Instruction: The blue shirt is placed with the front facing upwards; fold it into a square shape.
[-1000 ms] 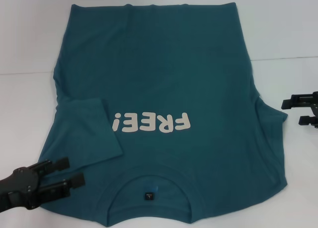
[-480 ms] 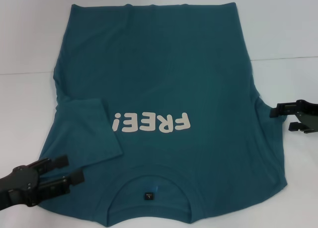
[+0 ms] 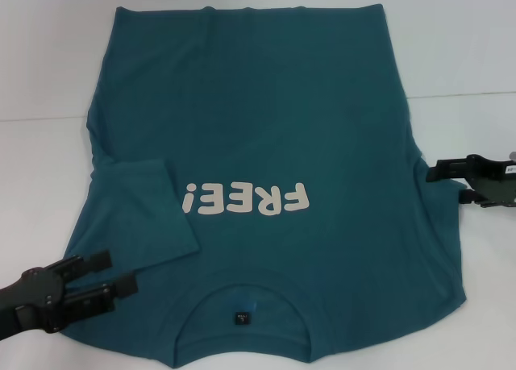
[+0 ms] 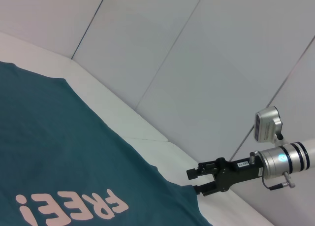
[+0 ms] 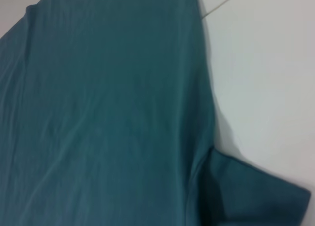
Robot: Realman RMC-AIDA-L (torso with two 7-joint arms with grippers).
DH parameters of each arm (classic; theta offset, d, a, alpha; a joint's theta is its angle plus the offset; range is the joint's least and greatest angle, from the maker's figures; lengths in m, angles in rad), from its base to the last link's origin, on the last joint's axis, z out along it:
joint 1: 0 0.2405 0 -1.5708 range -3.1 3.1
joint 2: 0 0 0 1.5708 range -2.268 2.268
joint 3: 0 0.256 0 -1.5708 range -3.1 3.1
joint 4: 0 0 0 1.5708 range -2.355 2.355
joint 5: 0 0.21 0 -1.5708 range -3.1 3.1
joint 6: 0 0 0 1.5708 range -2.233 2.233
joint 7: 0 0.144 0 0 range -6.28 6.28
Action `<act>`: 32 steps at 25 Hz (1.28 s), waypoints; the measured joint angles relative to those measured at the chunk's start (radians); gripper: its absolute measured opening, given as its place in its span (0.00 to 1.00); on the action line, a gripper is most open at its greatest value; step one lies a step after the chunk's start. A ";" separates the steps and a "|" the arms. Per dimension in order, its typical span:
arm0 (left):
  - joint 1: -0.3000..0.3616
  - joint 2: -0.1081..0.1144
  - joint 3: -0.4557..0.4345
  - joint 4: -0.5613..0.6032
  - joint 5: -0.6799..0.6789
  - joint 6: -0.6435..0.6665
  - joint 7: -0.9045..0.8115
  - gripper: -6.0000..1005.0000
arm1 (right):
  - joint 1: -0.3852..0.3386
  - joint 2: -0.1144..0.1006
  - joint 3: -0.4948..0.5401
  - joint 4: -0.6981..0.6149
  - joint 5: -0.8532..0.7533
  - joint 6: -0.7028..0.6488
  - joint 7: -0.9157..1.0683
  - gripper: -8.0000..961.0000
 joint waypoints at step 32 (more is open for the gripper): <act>0.002 0.005 0.000 -0.001 -0.005 0.000 -0.007 0.93 | 0.008 -0.009 -0.022 0.018 -0.005 0.011 0.006 0.04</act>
